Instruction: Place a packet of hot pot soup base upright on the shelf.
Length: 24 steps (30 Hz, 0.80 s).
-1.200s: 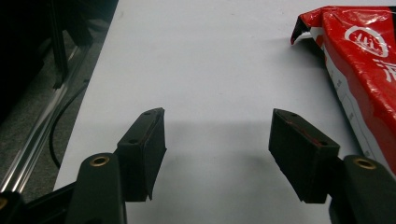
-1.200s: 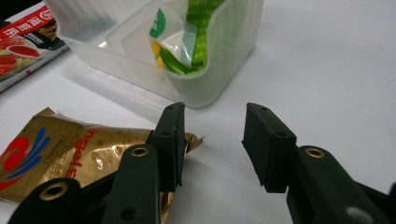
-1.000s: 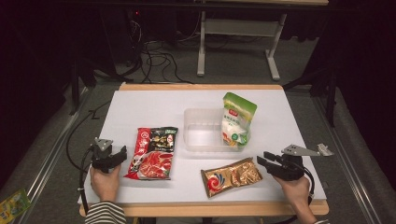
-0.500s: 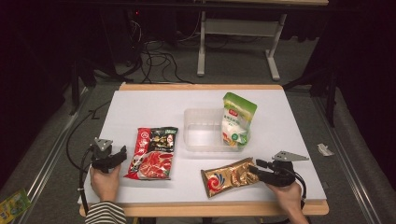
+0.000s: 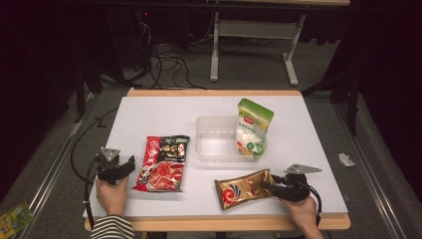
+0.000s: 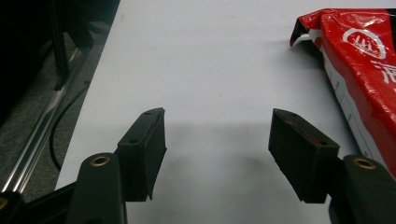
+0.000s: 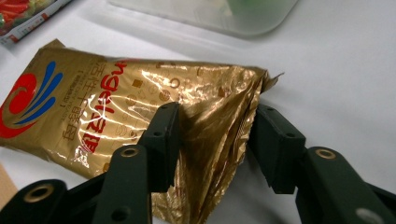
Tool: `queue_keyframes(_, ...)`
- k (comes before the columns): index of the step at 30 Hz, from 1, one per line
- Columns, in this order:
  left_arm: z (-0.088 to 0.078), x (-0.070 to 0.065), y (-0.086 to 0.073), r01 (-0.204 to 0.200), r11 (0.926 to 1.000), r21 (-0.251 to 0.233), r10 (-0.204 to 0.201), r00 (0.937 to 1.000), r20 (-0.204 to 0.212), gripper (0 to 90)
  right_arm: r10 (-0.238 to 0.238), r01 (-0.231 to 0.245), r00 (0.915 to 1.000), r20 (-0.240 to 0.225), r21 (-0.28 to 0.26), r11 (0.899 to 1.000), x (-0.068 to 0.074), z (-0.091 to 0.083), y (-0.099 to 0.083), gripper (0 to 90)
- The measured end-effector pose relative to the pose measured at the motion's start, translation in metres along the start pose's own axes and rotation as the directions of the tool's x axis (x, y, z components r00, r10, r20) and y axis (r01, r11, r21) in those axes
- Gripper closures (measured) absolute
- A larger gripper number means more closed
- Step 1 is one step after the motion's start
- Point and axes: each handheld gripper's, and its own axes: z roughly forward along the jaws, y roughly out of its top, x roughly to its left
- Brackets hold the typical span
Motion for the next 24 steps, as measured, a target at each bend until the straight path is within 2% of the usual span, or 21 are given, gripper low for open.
queue_keyframes(1, 0.0, 0.0, 0.0, 0.0, 1.0, 0.0, 0.0, 1.0, 0.0, 37.0, 0.0, 0.0, 1.0, 0.0, 0.0, 1.0, 0.0, 0.0, 0.0, 55.6)
queue_keyframes(2, -0.0001, -0.0001, -0.0001, 0.0, 1.0, -0.003, 0.0, 1.0, -0.001, 37.1, -0.002, 0.002, 1.0, 0.0, 0.0, 1.0, 0.001, -0.0012, -0.0019, 62.2)
queue_keyframes(4, -0.0001, 0.0001, -0.0001, 0.001, 1.0, -0.002, -0.001, 1.0, -0.001, 37.0, -0.01, 0.01, 0.9999, -0.011, 0.007, 1.0, 0.0022, -0.0018, -0.003, 67.9)
queue_keyframes(5, -0.0001, 0.0001, -0.0001, 0.001, 1.0, -0.002, -0.001, 1.0, -0.001, 37.0, -0.01, 0.01, 0.9999, -0.011, 0.007, 1.0, 0.0022, -0.0018, -0.003, 67.9)
queue_keyframes(6, -0.0001, 0.0002, -0.0001, 0.001, 1.0, -0.002, -0.001, 1.0, 0.0, 37.0, -0.014, 0.014, 0.9996, -0.024, 0.012, 1.0, 0.0023, -0.0019, -0.0032, 72.4)
queue_keyframes(15, 0.0, -0.0001, 0.0, 0.0, 1.0, -0.001, 0.0, 1.0, -0.001, 36.9, -0.047, 0.047, 0.9985, -0.026, 0.007, 0.999, 0.0037, -0.0034, -0.0045, 85.7)
queue_keyframes(19, 0.0, 0.0002, 0.0, 0.002, 1.0, 0.0, -0.002, 1.0, -0.004, 36.9, -0.006, 0.006, 0.9987, -0.05, -0.001, 1.0, 0.0009, -0.0055, -0.0055, 88.1)
queue_keyframes(24, 0.0003, 0.0001, 0.0, 0.006, 1.0, -0.003, -0.006, 1.0, -0.003, 36.9, 0.007, -0.009, 0.9981, -0.061, -0.028, 1.0, 0.0006, -0.0072, -0.0054, 90.0)
